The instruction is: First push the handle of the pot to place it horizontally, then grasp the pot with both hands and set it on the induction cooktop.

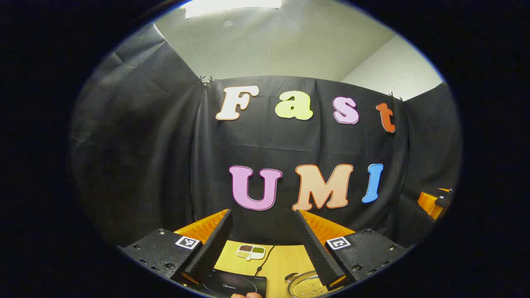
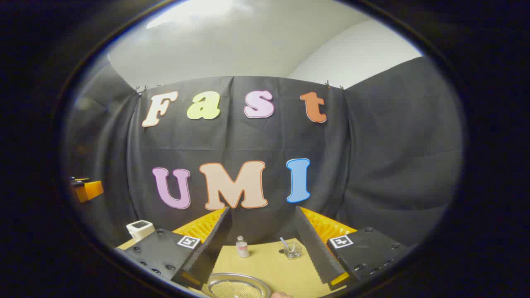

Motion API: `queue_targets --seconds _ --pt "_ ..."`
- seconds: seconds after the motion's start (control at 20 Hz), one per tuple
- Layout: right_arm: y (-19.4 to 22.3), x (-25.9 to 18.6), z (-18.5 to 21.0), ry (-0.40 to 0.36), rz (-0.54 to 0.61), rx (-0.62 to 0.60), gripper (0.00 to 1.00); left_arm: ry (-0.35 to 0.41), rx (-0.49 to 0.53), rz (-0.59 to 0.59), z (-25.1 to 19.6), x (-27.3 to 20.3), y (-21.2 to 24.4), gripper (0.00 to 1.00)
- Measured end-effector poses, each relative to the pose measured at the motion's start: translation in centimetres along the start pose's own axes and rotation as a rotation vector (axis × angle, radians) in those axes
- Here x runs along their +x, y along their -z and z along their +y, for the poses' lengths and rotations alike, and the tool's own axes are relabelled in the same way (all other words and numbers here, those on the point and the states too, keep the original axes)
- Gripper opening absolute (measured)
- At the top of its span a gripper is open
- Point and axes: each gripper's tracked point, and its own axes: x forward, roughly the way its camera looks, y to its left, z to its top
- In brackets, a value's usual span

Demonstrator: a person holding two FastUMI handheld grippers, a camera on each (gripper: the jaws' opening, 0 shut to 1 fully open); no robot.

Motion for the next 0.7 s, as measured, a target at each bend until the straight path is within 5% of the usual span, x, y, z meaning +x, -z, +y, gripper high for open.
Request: queue_targets --seconds 0.7 --pt "0.2 0.8 0.2 -0.044 0.003 -0.095 0.98 0.009 -0.002 0.031 -1.6 -0.2 0.4 0.95"
